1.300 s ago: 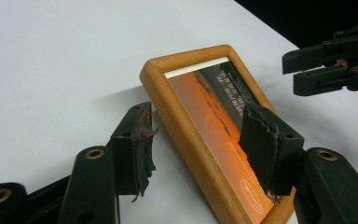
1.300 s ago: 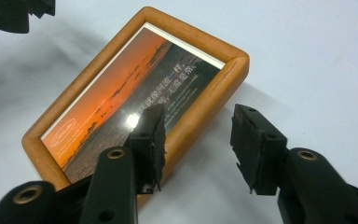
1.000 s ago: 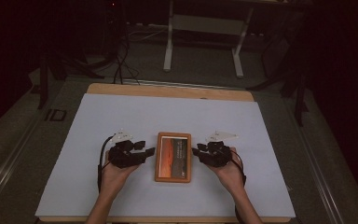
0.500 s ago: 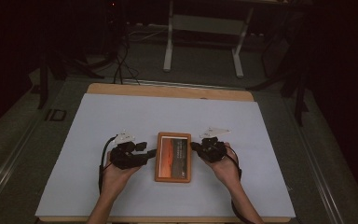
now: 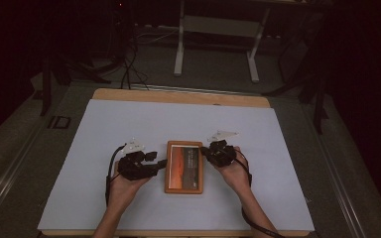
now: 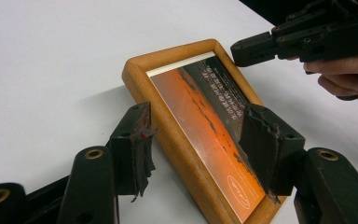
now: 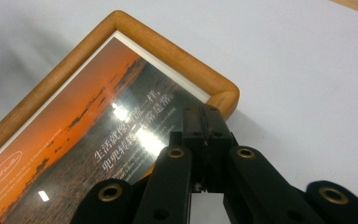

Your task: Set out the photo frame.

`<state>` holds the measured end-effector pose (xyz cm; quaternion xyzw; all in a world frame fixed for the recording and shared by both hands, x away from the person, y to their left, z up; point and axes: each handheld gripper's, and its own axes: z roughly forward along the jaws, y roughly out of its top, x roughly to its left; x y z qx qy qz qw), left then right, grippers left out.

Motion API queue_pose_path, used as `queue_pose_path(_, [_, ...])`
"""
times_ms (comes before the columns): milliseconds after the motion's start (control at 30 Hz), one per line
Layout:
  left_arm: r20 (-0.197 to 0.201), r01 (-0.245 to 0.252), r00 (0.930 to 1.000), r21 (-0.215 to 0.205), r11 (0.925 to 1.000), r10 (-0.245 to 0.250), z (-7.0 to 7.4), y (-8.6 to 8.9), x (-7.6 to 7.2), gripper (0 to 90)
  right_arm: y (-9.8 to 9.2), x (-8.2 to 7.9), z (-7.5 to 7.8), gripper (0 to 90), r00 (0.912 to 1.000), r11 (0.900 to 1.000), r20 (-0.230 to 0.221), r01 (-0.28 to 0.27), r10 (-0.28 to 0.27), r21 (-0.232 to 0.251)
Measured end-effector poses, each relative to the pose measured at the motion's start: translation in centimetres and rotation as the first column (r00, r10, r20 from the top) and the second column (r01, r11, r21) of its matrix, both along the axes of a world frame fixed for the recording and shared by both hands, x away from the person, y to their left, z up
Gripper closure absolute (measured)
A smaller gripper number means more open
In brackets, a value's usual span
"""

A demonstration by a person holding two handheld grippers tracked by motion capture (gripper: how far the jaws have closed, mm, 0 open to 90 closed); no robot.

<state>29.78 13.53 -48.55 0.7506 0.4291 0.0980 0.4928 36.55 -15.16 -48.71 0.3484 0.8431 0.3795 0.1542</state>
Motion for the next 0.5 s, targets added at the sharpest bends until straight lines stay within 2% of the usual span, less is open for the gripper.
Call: queue_pose_path(500, [-0.004,0.006,1.0000,0.004,1.0000,-0.006,0.0,-0.1,0.0,44.0,1.1,0.6,0.1,90.0,0.9998,1.000,0.011,-0.017,0.018,-0.016])
